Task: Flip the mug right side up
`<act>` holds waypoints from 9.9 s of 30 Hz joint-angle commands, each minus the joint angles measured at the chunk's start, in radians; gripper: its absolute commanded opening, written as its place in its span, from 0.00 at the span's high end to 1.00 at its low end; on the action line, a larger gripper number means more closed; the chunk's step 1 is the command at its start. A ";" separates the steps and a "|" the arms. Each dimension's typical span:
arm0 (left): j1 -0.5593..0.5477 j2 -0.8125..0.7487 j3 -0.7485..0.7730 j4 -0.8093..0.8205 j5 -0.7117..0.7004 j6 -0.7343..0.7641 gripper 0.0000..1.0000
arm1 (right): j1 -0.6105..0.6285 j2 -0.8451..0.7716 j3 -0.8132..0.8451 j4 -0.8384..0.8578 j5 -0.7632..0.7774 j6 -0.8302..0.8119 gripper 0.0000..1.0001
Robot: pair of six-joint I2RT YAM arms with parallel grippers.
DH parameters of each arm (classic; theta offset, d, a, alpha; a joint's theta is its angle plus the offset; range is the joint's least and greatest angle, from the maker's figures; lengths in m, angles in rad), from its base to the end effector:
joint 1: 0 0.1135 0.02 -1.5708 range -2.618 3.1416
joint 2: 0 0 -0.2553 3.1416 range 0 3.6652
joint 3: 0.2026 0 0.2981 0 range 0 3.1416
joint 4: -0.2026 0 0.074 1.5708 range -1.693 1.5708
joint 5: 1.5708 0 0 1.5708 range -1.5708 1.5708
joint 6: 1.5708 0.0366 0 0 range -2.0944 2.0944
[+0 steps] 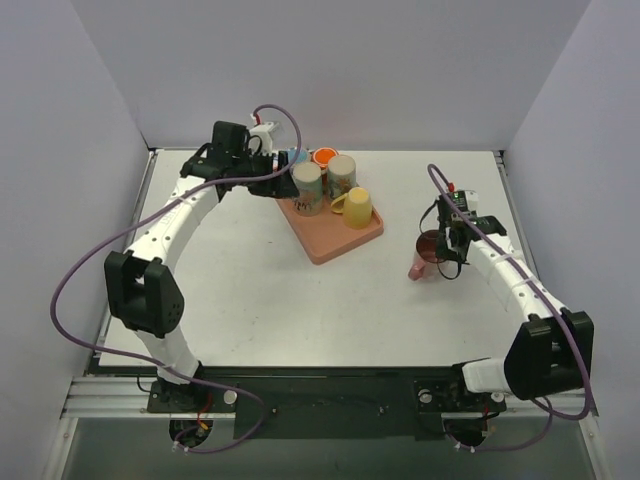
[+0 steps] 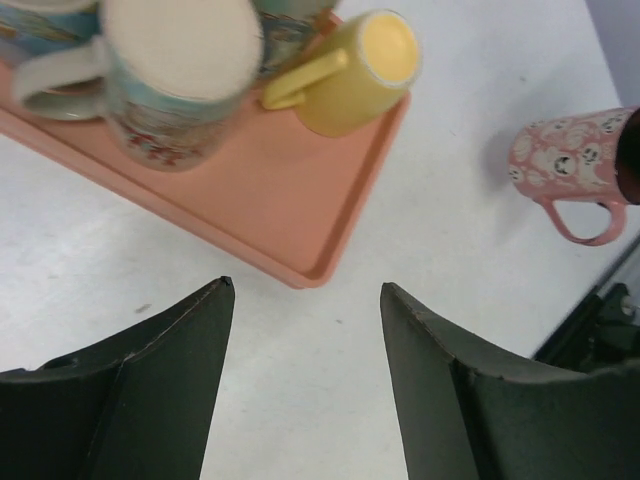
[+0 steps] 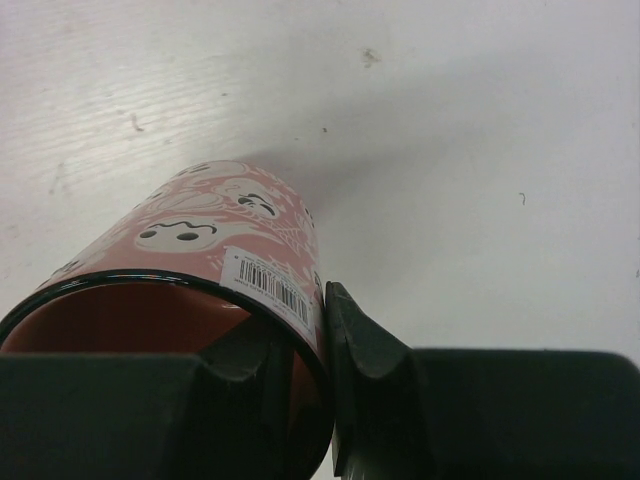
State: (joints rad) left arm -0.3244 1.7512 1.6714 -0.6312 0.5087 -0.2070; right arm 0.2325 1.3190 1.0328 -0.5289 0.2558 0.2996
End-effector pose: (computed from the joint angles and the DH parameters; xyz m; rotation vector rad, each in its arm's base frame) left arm 0.4132 -0.1578 0.3320 0.4090 2.2819 -0.8546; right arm 0.3218 0.0667 0.2562 0.1987 2.3440 -0.0463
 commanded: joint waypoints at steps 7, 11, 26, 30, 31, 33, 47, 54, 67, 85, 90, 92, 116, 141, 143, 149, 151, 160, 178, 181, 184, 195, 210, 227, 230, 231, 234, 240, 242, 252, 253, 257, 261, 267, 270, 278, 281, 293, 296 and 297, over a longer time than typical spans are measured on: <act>0.104 0.114 0.067 0.094 -0.125 0.247 0.29 | -0.168 0.161 0.016 0.210 -0.069 0.053 1.00; 0.119 0.177 0.083 0.114 -0.110 0.359 0.33 | -0.168 0.212 0.018 0.222 -0.056 0.059 1.00; 0.150 0.422 0.249 0.180 0.085 0.851 0.34 | -0.156 0.108 0.045 0.118 -0.119 -0.007 0.42; 0.154 0.513 0.358 0.151 0.161 0.925 0.34 | -0.154 0.054 0.058 0.073 -0.135 -0.033 0.37; 0.154 0.522 0.375 0.151 0.183 0.929 0.36 | -0.156 0.036 0.062 0.067 -0.135 -0.036 0.37; 0.153 0.571 0.416 0.145 0.201 0.940 0.38 | -0.153 0.013 0.068 0.052 -0.133 -0.043 0.37; 0.128 0.610 0.469 -0.098 0.269 1.156 0.55 | -0.151 -0.058 0.079 0.009 -0.128 -0.068 0.37; 0.113 0.493 0.321 -0.070 0.289 1.167 0.55 | -0.150 -0.049 0.066 0.010 -0.130 -0.070 0.37; 0.085 0.511 0.323 0.105 0.206 0.974 0.36 | -0.150 -0.084 0.023 0.013 -0.133 -0.063 0.37; 0.056 0.466 0.254 0.117 0.130 0.818 1.00 | -0.121 -0.184 0.027 0.018 -0.164 -0.094 0.37; 0.058 0.412 0.252 0.090 0.082 0.614 1.00 | -0.052 -0.202 0.041 0.020 -0.124 -0.119 0.37; 0.058 0.410 0.263 0.050 0.048 0.545 1.00 | -0.001 -0.190 0.050 0.021 -0.096 -0.126 0.37; 0.070 0.159 -0.113 0.238 0.347 -0.117 1.00 | 0.475 0.318 0.325 0.606 -0.128 -0.327 0.37; 0.103 0.082 0.126 -0.033 0.199 0.115 0.23 | 0.329 0.298 0.604 0.170 -0.174 -0.036 1.00; 0.123 0.073 0.160 -0.059 0.162 0.144 0.21 | 0.289 0.263 0.605 0.133 -0.188 -0.011 1.00; 0.157 0.028 0.137 -0.051 0.083 0.190 0.21 | 0.164 0.174 0.645 0.020 -0.178 0.012 1.00; 0.156 0.015 0.113 -0.045 0.080 0.195 0.21 | 0.102 0.139 0.639 -0.002 -0.149 0.016 1.00; 0.156 -0.019 0.051 -0.047 0.042 0.271 0.21 | -0.229 -0.062 0.472 -0.065 0.010 0.030 1.00; 0.136 -0.015 0.011 -0.001 0.057 0.281 0.21 | -0.687 0.020 0.127 -0.066 -0.354 -0.060 1.00; 0.136 -0.016 -0.001 0.001 0.056 0.291 0.21 | -0.687 0.072 0.144 -0.088 -0.388 -0.208 1.00; 0.136 -0.018 0.001 -0.001 0.050 0.307 0.21 | -0.687 0.098 0.153 -0.131 -0.401 -0.350 1.00; 0.111 0.001 -0.015 0.017 0.008 0.345 0.21 | -0.559 0.178 0.141 -0.059 -0.336 -0.571 1.00; -0.018 0.131 -0.009 0.129 0.186 0.777 0.29 | -0.535 0.187 0.191 -0.074 -0.260 -0.525 0.59; -0.123 0.519 0.286 0.306 0.309 0.903 0.24 | -0.473 -0.056 0.167 -0.111 -0.167 -0.386 0.24; -0.123 0.557 0.321 0.326 0.303 0.883 0.23 | -0.460 -0.084 0.167 -0.112 -0.187 -0.378 0.23; -0.123 0.568 0.327 0.327 0.303 0.883 0.23 | -0.453 -0.093 0.165 -0.111 -0.196 -0.379 0.23; -0.125 0.593 0.344 0.343 0.300 0.879 0.23 | -0.420 -0.103 0.170 -0.112 -0.216 -0.399 0.23; -0.131 0.639 0.402 0.328 0.281 0.896 0.22 | -0.348 -0.130 0.173 -0.108 -0.211 -0.453 0.23; -0.136 0.639 0.415 0.280 0.300 0.935 0.24 | -0.326 -0.132 0.170 -0.108 -0.191 -0.471 0.23; -0.145 0.519 0.277 0.060 0.367 1.123 0.39 | -0.311 -0.135 0.148 -0.105 -0.179 -0.481 0.23; -0.145 0.512 0.268 0.059 0.370 1.111 0.39 | -0.309 -0.135 0.148 -0.103 -0.181 -0.478 0.23; -0.146 0.504 0.234 0.198 0.314 0.929 0.39 | -0.305 -0.130 0.147 -0.102 -0.179 -0.471 0.23; -0.153 0.502 0.200 0.410 0.193 0.724 0.50 | -0.303 -0.135 0.147 -0.100 -0.185 -0.475 0.23; -0.168 0.515 0.205 0.369 0.117 0.747 0.71 | -0.303 -0.148 0.151 -0.102 -0.174 -0.479 0.23; -0.169 0.502 0.206 0.315 0.139 0.770 1.00 | -0.298 -0.156 0.156 -0.103 -0.178 -0.481 0.23; -0.140 0.415 0.272 0.214 0.068 0.298 1.00 | -0.110 -0.205 0.170 -0.131 -0.230 -0.533 0.24; -0.107 0.334 0.245 0.237 0.119 0.030 1.00 | 0.023 -0.257 0.136 -0.025 -0.242 -0.519 0.24; -0.068 0.044 -0.088 0.474 0.407 -0.789 1.00 | 0.364 -0.244 0.015 0.573 -0.280 -0.398 0.26; -0.076 -0.022 -0.173 0.603 0.442 -0.893 1.00 | 0.375 -0.234 -0.010 0.702 -0.286 -0.384 0.27; -0.077 -0.033 -0.194 0.616 0.447 -0.917 1.00 | 0.372 -0.233 -0.025 0.730 -0.285 -0.389 0.27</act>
State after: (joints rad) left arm -0.3859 1.8183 1.5379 -0.2626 0.8314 -0.8696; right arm 0.5972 1.0870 1.0389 -0.0559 -0.0151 -0.1261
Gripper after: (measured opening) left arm 0.241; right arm 0.733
